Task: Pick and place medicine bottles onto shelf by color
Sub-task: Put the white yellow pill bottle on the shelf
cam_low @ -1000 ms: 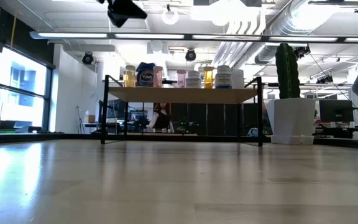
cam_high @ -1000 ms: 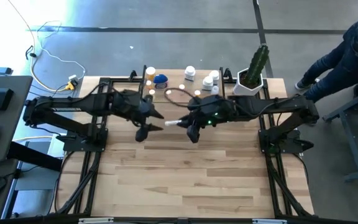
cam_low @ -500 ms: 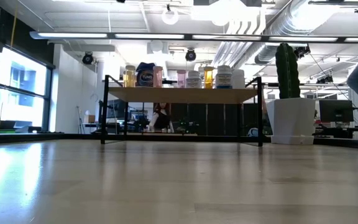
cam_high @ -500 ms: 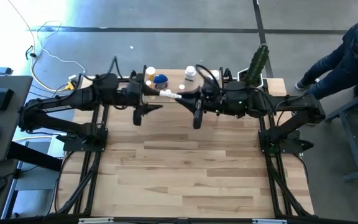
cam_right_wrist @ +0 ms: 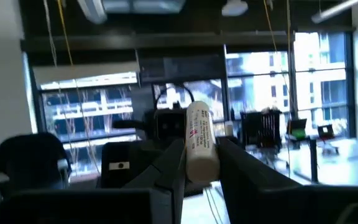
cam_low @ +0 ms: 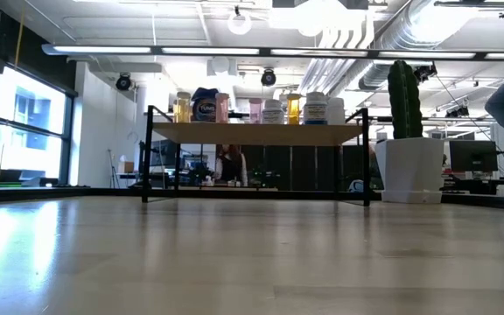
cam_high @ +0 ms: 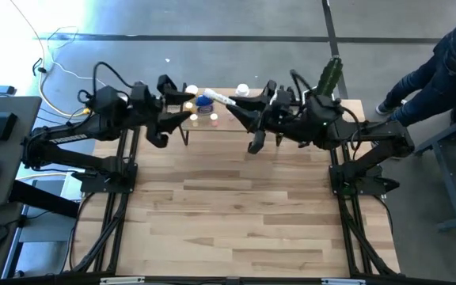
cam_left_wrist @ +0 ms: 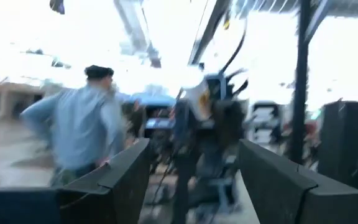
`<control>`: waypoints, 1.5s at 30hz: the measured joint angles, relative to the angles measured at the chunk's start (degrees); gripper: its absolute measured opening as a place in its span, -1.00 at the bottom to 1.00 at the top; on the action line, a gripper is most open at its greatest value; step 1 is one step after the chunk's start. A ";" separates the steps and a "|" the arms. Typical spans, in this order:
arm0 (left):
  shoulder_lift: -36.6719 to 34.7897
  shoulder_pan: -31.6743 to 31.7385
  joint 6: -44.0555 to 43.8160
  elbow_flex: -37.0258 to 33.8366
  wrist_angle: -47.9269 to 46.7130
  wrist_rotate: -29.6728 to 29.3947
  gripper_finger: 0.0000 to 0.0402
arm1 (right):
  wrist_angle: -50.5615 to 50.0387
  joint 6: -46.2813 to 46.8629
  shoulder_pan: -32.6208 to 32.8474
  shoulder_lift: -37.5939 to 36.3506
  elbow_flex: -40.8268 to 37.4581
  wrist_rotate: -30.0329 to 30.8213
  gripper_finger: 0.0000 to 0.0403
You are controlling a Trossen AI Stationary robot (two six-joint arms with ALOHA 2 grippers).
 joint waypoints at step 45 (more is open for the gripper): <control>6.71 -2.84 -15.85 0.02 24.88 7.48 0.09 | 41.71 -0.46 0.74 18.56 0.00 -5.39 -0.66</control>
